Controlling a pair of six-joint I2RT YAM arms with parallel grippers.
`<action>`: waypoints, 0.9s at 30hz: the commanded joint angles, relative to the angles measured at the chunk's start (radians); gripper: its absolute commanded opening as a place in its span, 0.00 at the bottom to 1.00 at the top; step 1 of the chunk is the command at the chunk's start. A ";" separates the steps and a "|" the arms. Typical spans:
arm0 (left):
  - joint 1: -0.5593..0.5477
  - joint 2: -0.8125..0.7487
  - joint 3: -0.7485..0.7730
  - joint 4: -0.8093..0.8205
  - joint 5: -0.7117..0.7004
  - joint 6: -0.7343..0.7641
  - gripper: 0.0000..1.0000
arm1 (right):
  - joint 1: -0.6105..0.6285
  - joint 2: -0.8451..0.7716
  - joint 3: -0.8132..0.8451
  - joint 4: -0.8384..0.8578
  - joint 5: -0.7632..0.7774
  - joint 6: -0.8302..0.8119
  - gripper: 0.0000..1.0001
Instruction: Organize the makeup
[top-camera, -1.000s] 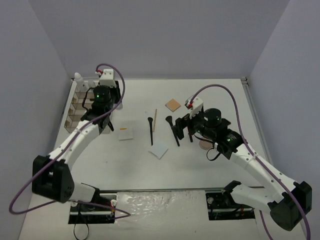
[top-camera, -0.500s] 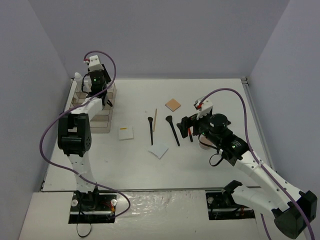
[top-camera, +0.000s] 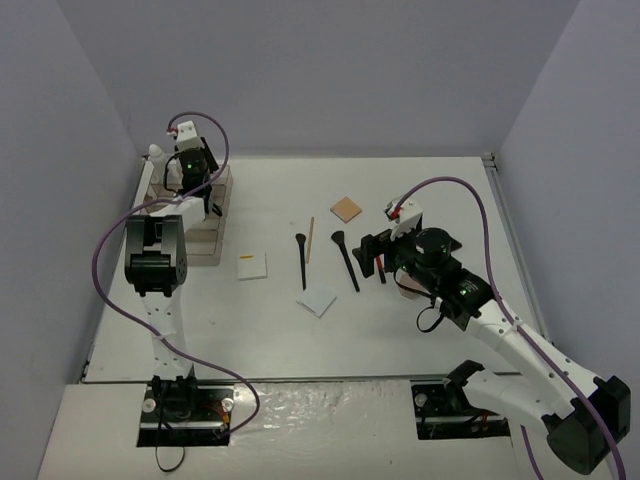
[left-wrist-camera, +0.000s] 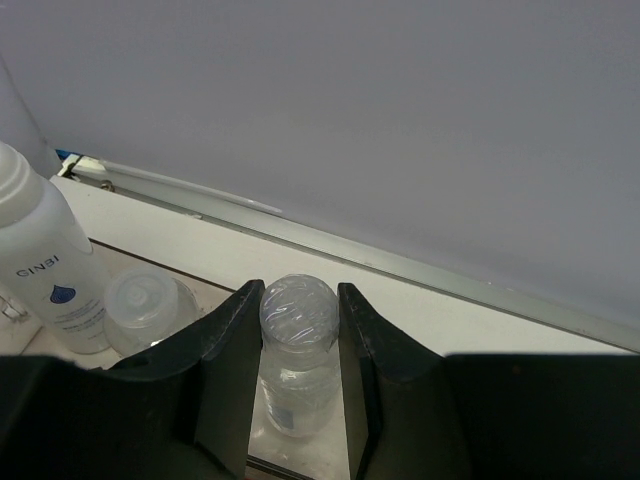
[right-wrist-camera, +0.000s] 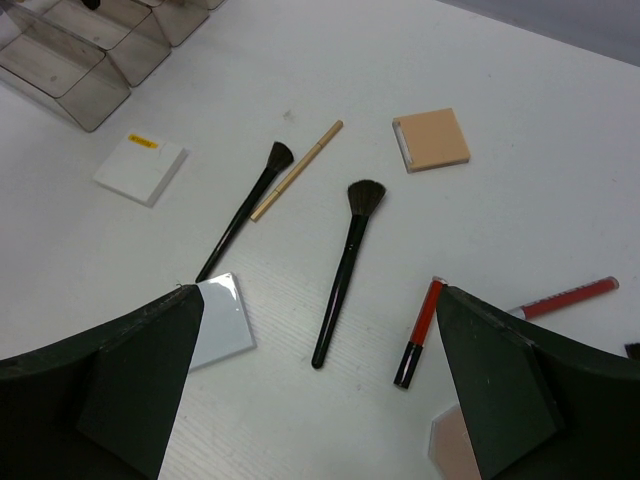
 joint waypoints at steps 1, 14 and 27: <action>0.005 -0.033 0.007 0.187 0.022 -0.015 0.01 | 0.000 0.002 0.003 0.092 0.006 -0.001 1.00; 0.005 -0.063 -0.065 0.203 0.033 0.008 0.50 | 0.000 -0.016 -0.013 0.095 0.002 0.008 1.00; -0.021 -0.320 -0.110 -0.063 0.053 0.003 0.88 | 0.000 -0.110 0.031 0.008 0.033 0.056 1.00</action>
